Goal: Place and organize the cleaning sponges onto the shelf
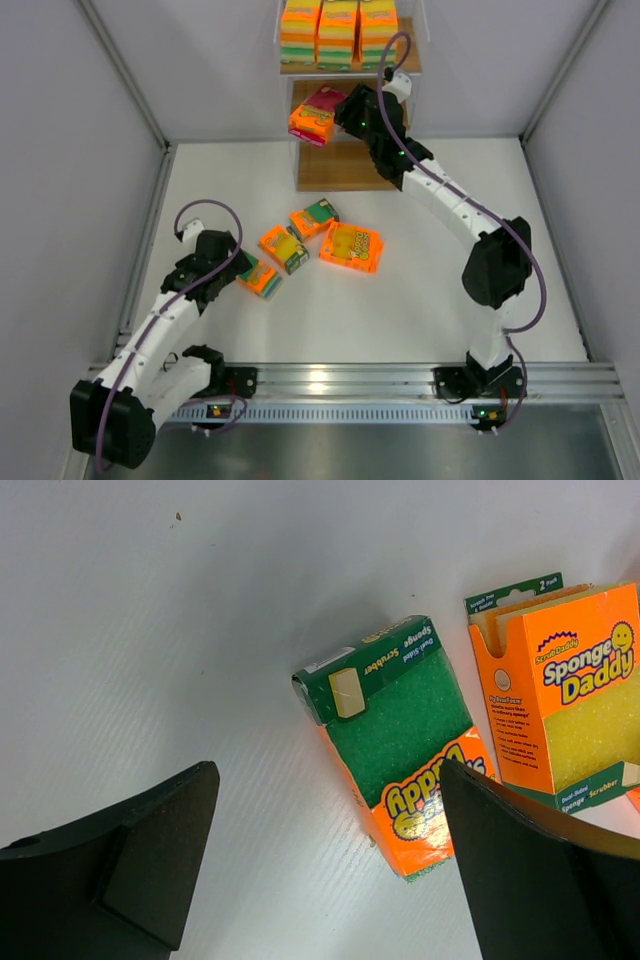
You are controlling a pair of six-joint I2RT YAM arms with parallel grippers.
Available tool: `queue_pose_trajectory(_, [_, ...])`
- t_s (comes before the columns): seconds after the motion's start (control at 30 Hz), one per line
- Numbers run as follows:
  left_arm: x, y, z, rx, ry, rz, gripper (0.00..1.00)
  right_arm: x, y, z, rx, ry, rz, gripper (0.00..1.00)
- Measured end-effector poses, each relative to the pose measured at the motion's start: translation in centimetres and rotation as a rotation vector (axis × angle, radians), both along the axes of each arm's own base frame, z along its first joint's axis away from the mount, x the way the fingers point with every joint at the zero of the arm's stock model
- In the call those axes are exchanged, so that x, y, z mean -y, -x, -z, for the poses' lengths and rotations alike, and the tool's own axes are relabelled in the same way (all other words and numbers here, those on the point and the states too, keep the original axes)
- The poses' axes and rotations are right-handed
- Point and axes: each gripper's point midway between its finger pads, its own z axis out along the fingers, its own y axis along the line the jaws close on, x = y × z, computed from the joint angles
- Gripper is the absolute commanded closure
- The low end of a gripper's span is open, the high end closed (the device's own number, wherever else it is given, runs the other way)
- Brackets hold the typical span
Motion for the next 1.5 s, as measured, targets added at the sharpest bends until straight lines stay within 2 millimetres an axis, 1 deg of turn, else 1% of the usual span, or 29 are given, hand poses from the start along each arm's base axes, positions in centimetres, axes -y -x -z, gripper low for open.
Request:
queue_pose_trajectory(0.1, [0.0, 0.0, -0.1, 0.003, 0.001, 0.0, 0.02, 0.0, 0.4, -0.7, 0.014, 0.014, 0.001, 0.62])
queue_pose_trajectory(0.13, [0.0, 0.0, -0.2, 0.007, 0.002, 0.001, 0.02, 0.0, 0.7, -0.9, 0.019, 0.022, 0.001, 0.72])
queue_pose_trajectory(0.2, [0.0, 0.0, -0.4, 0.017, 0.005, 0.002, 0.02, 0.2, 1.2, -0.7, 0.018, 0.039, 0.0, 0.85])
queue_pose_trajectory(0.23, [0.0, 0.0, -0.6, 0.023, 0.008, 0.002, 0.02, 0.4, 1.6, -0.4, 0.013, 0.048, 0.002, 0.95])
queue_pose_trajectory(0.3, [0.1, 0.0, -0.8, 0.033, 0.011, 0.003, 0.02, 0.9, 2.2, 0.5, -0.002, 0.075, 0.005, 1.0])
queue_pose_trajectory(0.4, [0.1, 0.0, -0.9, 0.039, 0.013, 0.004, 0.02, 1.5, 2.6, 2.1, -0.024, 0.116, 0.014, 1.0])
queue_pose_trajectory(0.5, [0.1, 0.0, -0.9, 0.037, 0.009, 0.008, 0.02, 1.9, 2.6, 3.3, -0.034, 0.169, 0.023, 1.0])
queue_pose_trajectory(0.67, [-0.1, 0.0, -0.7, 0.027, -0.005, 0.01, 0.02, 1.8, 1.8, 2.6, 0.009, 0.237, 0.025, 1.0])
queue_pose_trajectory(0.77, [-0.2, 0.0, -0.4, 0.013, -0.013, 0.012, 0.02, 1.3, 1.0, 2.0, 0.048, 0.284, 0.031, 1.0])
queue_pose_trajectory(0.87, [-0.3, 0.0, -0.2, 0.006, -0.019, 0.01, 0.02, 0.6, 0.2, 1.8, 0.071, 0.329, 0.038, 1.0])
queue_pose_trajectory(0.97, [-0.4, 0.0, -0.1, -0.001, -0.027, 0.006, 0.02, 0.2, -0.4, 2.6, 0.073, 0.374, 0.047, 1.0])
queue_pose_trajectory(1.07, [-0.6, 0.0, 0.0, -0.005, -0.034, 0.001, 0.02, 0.3, -0.8, 3.7, 0.062, 0.417, 0.055, 1.0])
queue_pose_trajectory(1.13, [-0.7, 0.0, 0.2, -0.01, -0.04, -0.001, 0.02, 0.4, -0.9, 4.0, 0.06, 0.435, 0.057, 0.98])
queue_pose_trajectory(1.3, [-0.8, -0.4, 0.5, -0.018, -0.049, -0.002, 0.02, 0.1, -1.4, 4.0, 0.091, 0.468, 0.052, 0.94])
queue_pose_trajectory(1.43, [-0.8, -0.6, 0.5, -0.018, -0.056, 0.001, 0.02, -0.6, -2.4, 4.7, 0.106, 0.498, 0.038, 0.94])
queue_pose_trajectory(1.5, [-1.0, -0.6, 0.5, -0.016, -0.06, -0.002, 0.02, -1.1, -3.0, 5.1, 0.118, 0.505, 0.034, 0.91])
